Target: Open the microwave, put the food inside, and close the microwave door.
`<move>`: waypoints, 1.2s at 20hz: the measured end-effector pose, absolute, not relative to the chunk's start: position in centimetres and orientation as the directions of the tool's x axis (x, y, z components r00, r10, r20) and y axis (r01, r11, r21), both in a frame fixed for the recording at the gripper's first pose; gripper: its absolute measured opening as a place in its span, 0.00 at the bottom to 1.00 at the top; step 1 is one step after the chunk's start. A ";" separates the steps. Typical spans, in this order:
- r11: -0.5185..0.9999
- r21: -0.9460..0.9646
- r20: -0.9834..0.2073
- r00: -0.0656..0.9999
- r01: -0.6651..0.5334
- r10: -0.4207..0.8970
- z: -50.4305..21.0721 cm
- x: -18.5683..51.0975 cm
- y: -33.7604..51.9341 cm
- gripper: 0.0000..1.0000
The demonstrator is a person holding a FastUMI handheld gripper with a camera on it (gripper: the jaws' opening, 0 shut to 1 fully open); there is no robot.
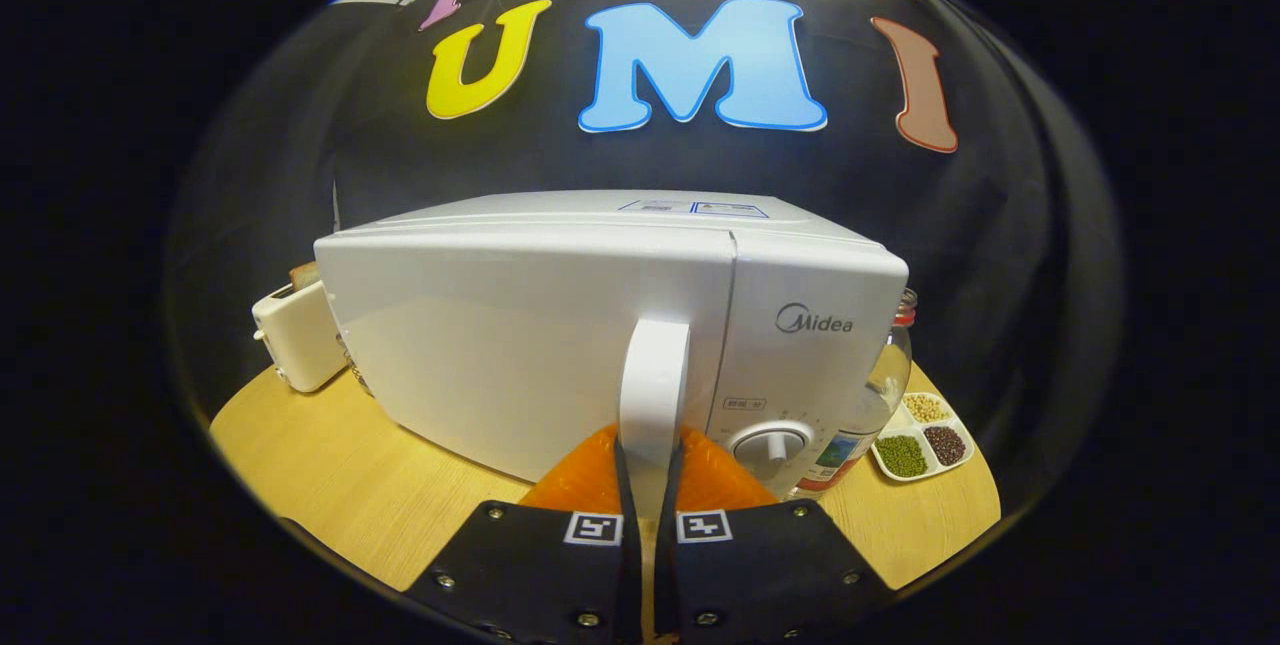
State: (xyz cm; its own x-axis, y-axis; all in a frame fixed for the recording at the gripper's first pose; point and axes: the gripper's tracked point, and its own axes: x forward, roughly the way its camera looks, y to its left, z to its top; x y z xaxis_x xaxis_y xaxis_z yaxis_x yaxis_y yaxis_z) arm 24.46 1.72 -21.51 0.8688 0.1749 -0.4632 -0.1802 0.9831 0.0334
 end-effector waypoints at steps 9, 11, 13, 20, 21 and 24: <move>0.974 -0.002 -0.497 0.845 -0.228 0.197 -21.0 17.5 3.8 0.05; 0.970 0.014 -0.513 0.831 -0.245 0.217 -20.8 15.4 4.8 0.05; 0.965 0.046 -0.535 0.809 -0.259 0.243 -20.6 13.4 6.0 0.07; 0.939 -0.070 -0.531 0.810 -0.336 0.250 -19.0 8.4 9.3 0.22; 0.939 -0.065 -0.532 0.808 -0.337 0.253 -18.9 7.7 9.7 0.23; 0.937 -0.067 -0.532 0.806 -0.344 0.258 -18.4 5.9 10.9 0.21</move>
State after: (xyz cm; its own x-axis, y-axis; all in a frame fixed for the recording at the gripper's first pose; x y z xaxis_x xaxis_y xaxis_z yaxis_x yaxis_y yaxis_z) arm 5.94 10.90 -18.35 0.8064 0.2579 -0.5321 -0.3437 0.9367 -0.0670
